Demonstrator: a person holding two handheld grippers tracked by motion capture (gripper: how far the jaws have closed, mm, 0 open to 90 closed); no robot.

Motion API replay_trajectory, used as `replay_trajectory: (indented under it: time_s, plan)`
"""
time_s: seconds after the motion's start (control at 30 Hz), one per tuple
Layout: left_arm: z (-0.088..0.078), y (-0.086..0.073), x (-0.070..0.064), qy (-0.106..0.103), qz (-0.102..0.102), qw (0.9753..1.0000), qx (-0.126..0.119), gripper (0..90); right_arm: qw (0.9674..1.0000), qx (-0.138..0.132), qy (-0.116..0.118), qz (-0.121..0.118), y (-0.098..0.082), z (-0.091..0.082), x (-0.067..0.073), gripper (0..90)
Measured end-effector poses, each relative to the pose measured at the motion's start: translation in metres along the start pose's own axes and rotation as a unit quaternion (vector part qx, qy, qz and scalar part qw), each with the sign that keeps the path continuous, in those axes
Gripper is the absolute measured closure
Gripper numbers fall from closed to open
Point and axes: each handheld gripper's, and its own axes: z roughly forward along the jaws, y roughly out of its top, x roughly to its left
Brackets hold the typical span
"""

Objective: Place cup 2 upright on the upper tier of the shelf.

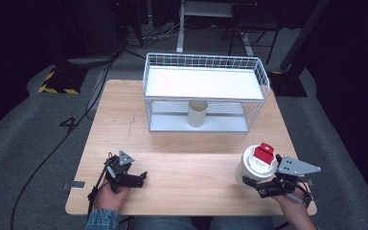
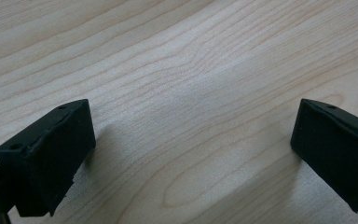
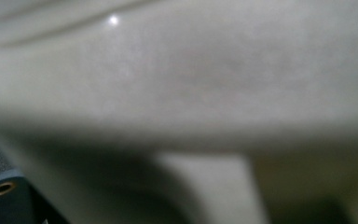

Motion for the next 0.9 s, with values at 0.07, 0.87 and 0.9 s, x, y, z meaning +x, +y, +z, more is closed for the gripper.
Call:
replay_trajectory:
  time_s: [0.07, 0.87, 0.9]
  plan:
    - [0.000, 0.000, 0.000, 0.000, 0.000, 1.0000, 0.000, 0.3, 1.0000, -0.002, 0.000, -0.002, 0.006, -0.001, -0.001, 8.8]
    - [0.001, 0.001, -0.001, 0.007, -0.007, 0.9999, 0.000, 0.3, 0.9995, -0.011, 0.002, -0.030, 0.075, 0.010, -0.024, 8.8]
    - [0.001, 0.001, -0.001, 0.007, -0.006, 1.0000, 0.000, 0.3, 0.9995, -0.011, 0.002, -0.031, 0.078, 0.011, -0.025, 8.8]
